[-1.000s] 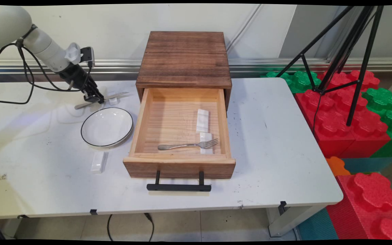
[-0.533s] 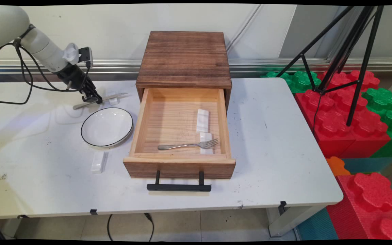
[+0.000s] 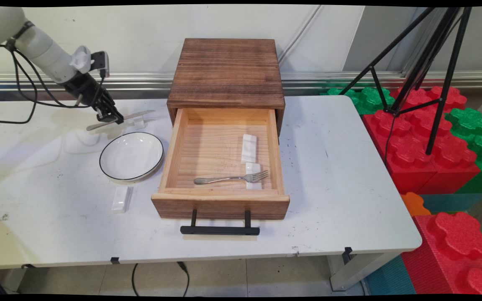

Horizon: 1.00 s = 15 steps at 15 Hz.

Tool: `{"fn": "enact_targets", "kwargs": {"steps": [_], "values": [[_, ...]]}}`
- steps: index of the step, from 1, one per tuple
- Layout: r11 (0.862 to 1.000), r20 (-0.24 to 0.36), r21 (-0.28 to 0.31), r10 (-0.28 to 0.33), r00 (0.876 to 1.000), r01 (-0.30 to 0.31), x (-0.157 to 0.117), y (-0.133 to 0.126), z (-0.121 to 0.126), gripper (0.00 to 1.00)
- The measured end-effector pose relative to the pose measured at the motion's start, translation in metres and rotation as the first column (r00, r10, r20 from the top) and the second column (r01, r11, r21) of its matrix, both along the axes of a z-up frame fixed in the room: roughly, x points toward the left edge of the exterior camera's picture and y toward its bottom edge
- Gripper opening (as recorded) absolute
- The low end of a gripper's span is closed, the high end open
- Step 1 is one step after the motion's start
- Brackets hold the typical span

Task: Place the picked object into the drawer

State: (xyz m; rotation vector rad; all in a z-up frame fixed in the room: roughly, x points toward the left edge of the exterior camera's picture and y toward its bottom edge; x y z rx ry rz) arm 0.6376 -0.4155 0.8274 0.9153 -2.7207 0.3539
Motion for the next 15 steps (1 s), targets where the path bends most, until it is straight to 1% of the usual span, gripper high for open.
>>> {"fn": "enact_targets", "kwargs": {"steps": [5,8,9,13,15], "values": [[1.0,0.003,-0.001,-0.026,1.0,0.026,-0.004,0.026,0.037,0.0],[0.999,-0.012,-0.003,-0.035,0.999,0.035,-0.012,0.044,0.062,0.0],[0.999,-0.017,-0.004,-0.037,0.999,0.037,-0.014,0.047,0.066,0.0],[0.998,-0.068,-0.017,-0.065,0.996,0.064,-0.035,0.066,0.097,0.0],[0.997,-0.092,-0.026,-0.08,0.993,0.078,-0.046,0.072,0.107,0.0]]}}
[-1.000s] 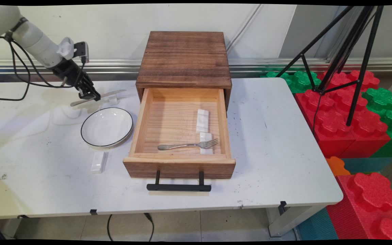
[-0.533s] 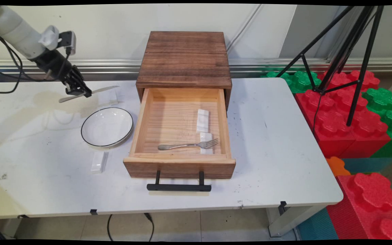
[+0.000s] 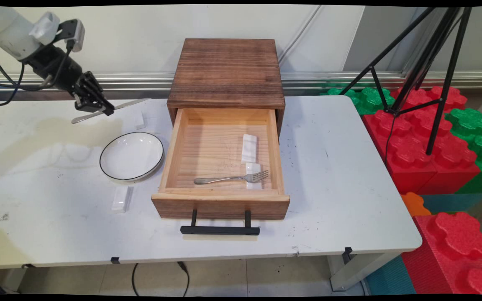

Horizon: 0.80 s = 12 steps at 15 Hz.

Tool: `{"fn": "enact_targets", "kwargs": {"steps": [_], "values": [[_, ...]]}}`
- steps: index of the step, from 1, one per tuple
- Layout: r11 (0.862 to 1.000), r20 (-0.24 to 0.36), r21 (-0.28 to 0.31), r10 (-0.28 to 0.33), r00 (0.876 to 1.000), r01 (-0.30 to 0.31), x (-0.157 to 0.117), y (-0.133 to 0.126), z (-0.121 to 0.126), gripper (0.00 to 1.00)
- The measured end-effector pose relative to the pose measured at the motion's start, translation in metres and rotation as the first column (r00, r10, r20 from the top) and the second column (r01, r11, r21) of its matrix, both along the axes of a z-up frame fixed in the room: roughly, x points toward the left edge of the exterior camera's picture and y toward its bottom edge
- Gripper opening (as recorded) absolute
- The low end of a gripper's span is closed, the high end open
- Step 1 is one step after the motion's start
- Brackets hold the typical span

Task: Place the picked object into the drawer

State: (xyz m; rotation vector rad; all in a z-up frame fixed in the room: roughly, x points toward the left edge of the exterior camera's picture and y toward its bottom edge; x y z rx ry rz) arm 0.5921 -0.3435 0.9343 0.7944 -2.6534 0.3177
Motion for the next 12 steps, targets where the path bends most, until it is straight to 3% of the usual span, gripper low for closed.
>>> {"fn": "enact_targets", "kwargs": {"steps": [6,12], "values": [[0.998,-0.092,-0.039,-0.05,0.995,0.047,-0.045,0.011,0.026,0.0],[0.991,-0.186,-0.084,-0.116,0.976,0.102,-0.103,0.011,0.041,0.0]]}}
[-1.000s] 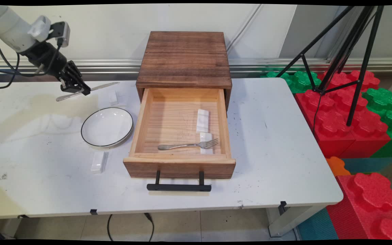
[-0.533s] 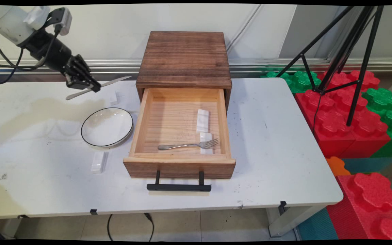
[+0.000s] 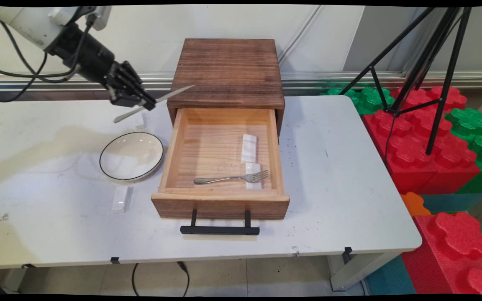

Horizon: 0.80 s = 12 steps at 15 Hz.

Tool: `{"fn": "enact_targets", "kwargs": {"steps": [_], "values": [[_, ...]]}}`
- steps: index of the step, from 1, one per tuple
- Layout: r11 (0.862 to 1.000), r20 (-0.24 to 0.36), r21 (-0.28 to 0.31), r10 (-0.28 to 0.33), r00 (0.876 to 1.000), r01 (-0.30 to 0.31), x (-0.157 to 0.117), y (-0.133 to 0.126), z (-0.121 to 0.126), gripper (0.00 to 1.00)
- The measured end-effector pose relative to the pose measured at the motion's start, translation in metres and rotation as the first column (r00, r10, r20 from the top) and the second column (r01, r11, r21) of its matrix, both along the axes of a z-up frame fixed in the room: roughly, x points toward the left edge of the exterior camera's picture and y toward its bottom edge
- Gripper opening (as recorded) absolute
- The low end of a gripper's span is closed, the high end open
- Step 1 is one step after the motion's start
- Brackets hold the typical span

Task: Place the picked object into the drawer

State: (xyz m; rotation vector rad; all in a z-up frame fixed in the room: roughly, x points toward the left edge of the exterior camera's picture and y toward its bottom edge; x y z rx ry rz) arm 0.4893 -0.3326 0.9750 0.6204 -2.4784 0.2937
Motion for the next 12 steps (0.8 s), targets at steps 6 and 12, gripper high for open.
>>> {"fn": "enact_targets", "kwargs": {"steps": [6,12], "values": [[0.999,-0.057,-0.027,-0.048,0.997,0.046,-0.061,-0.015,-0.009,0.0],[0.998,-0.063,-0.028,-0.065,0.996,0.063,-0.11,-0.043,-0.037,0.0]]}}
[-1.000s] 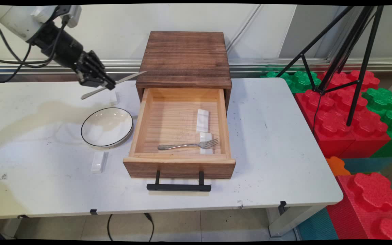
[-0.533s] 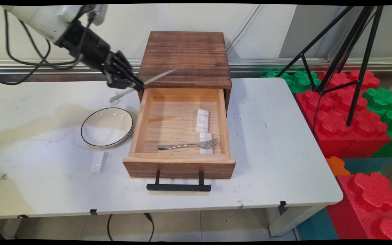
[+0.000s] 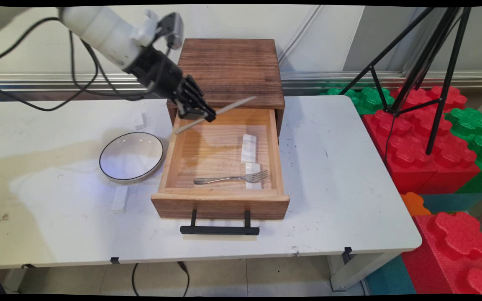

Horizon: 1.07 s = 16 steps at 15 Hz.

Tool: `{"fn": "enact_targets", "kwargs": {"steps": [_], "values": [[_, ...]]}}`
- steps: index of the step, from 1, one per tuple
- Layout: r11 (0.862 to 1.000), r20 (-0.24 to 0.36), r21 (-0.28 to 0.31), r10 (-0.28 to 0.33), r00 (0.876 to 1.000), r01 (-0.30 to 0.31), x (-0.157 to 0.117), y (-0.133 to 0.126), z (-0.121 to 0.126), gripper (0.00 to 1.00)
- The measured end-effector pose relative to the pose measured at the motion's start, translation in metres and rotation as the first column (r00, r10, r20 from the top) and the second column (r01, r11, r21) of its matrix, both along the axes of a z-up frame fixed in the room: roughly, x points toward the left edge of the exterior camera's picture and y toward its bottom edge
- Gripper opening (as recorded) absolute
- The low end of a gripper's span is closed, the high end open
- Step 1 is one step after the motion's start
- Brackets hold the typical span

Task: Place the picked object into the drawer

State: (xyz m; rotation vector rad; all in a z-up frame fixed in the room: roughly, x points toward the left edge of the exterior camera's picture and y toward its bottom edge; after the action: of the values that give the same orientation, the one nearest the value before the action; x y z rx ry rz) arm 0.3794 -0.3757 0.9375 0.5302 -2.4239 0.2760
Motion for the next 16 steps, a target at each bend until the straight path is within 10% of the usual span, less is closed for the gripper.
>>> {"fn": "enact_targets", "kwargs": {"steps": [16], "values": [[0.998,0.086,0.052,-0.033,0.996,0.029,-0.054,-0.053,-0.092,0.0]]}}
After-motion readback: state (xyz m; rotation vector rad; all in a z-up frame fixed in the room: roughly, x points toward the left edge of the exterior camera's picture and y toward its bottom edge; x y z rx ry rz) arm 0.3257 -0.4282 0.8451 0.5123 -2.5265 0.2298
